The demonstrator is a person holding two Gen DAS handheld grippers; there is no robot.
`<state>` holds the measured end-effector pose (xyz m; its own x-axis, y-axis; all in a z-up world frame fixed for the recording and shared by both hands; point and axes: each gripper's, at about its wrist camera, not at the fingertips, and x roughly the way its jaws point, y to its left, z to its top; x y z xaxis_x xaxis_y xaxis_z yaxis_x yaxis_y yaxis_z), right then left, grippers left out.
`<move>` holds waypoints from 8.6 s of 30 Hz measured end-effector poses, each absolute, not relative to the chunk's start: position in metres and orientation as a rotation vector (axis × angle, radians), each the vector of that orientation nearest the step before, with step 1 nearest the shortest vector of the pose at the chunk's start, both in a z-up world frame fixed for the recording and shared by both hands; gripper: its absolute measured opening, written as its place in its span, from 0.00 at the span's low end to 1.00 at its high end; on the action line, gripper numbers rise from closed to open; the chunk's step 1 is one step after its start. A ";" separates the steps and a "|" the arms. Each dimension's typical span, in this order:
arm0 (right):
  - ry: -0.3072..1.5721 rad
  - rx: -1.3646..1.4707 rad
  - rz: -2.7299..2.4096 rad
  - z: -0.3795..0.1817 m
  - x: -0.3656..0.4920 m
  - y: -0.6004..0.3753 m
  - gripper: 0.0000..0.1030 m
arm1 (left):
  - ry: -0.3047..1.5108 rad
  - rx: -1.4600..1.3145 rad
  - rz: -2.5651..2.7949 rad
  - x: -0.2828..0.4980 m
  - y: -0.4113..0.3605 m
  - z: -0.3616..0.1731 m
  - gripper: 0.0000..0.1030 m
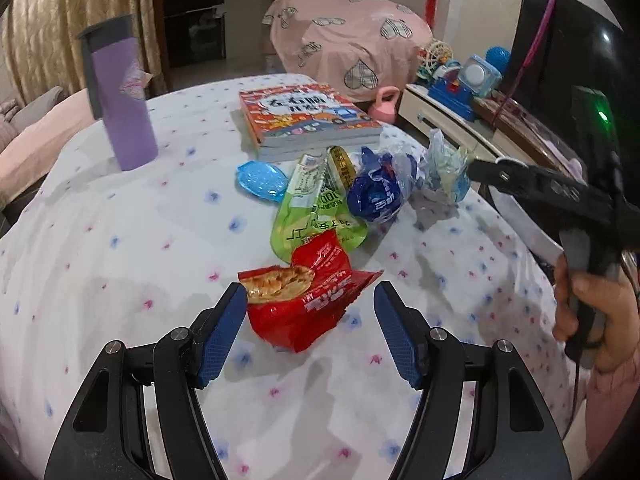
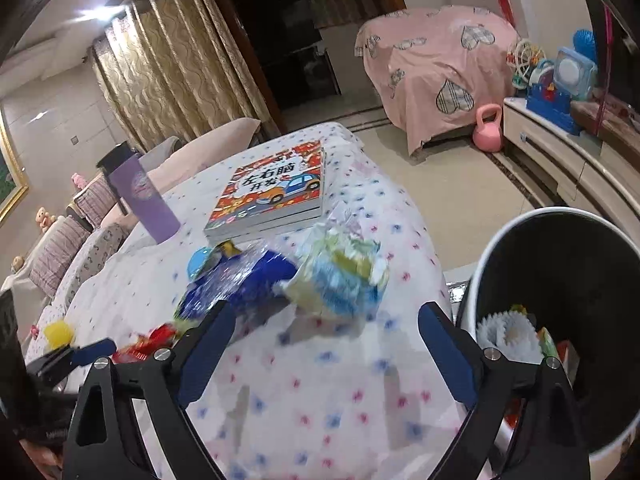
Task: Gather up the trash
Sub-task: 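Grasp the red chip bag with the left gripper while the right grasps the crumpled wrapper, then carry the chip bag and crumpled wrapper over the bin with both grippers, then open both grippers to drop the chip bag and wrapper into the bin, then grasp the green pouch with the left gripper while the right grasps the blue plastic bag, then carry the green pouch and blue bag over the bin with both grippers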
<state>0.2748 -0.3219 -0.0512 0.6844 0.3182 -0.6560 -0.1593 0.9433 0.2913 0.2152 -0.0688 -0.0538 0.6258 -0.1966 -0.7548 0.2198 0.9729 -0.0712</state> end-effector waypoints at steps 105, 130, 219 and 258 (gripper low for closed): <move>0.689 0.425 0.037 -0.031 0.183 -0.502 0.06 | 0.885 0.065 -0.705 0.263 -0.340 -0.012 0.03; 0.677 0.461 0.053 -0.032 0.174 -0.487 0.86 | 0.909 -0.039 -0.568 0.239 -0.267 -0.027 0.52; 0.756 0.541 0.314 -0.062 0.192 -0.340 0.40 | 0.899 -0.025 -0.327 0.235 -0.137 -0.044 0.04; 0.611 0.441 0.097 -0.029 0.128 -0.442 0.40 | 0.840 0.105 -0.518 0.188 -0.257 -0.007 0.04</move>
